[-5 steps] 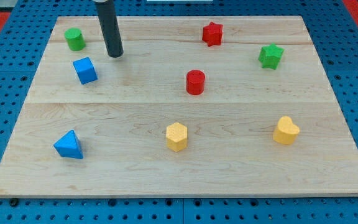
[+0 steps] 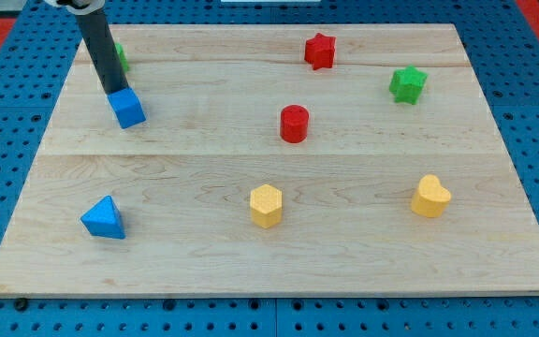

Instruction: Push the blue cube closer towards blue triangle

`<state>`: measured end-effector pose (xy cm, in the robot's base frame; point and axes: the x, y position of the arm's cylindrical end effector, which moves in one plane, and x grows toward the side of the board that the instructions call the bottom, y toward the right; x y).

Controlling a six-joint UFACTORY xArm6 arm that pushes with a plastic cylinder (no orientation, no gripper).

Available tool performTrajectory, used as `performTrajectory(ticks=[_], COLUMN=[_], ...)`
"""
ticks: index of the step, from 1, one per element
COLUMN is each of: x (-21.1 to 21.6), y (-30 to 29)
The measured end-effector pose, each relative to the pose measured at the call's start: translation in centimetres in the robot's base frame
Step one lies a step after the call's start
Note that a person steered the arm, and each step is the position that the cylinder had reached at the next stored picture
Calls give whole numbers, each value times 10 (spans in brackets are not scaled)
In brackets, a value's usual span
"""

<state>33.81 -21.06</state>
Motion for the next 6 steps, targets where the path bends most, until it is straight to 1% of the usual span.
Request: performTrajectory(ticks=[1,2,6], x=[32,38,159], y=[23,46,52])
